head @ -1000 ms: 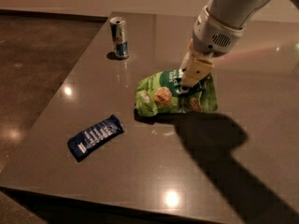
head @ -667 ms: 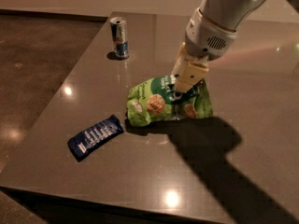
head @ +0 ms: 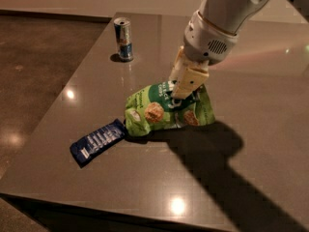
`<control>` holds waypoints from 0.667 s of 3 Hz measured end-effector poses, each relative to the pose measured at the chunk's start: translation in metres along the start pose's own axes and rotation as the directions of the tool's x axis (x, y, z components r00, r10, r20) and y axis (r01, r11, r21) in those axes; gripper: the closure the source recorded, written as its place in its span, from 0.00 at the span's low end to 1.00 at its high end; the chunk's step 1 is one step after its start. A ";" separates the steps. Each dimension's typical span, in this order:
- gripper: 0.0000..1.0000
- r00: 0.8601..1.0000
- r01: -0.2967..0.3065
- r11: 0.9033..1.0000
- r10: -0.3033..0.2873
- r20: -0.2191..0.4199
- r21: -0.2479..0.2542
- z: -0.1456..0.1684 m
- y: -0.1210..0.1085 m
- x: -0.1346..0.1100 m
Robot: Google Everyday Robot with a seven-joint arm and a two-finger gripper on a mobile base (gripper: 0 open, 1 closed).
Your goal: Move green rice chip bag near rxbar blueberry
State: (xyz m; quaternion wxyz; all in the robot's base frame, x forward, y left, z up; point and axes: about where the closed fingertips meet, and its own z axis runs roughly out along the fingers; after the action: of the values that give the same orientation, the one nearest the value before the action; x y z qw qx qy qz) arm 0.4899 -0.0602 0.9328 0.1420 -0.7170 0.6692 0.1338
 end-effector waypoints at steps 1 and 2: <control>0.16 1.000 0.002 1.000 -0.002 0.005 0.013 0.000 -0.002 -0.002; 0.00 1.000 0.003 1.000 -0.003 0.010 0.025 0.000 -0.005 -0.005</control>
Offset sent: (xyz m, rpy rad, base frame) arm 0.0023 0.0022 0.0011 0.0061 -0.0117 -0.0032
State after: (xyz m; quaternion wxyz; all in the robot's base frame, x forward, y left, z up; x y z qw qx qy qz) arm 0.4943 -0.0559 0.9349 0.1544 -0.7157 0.6689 0.1289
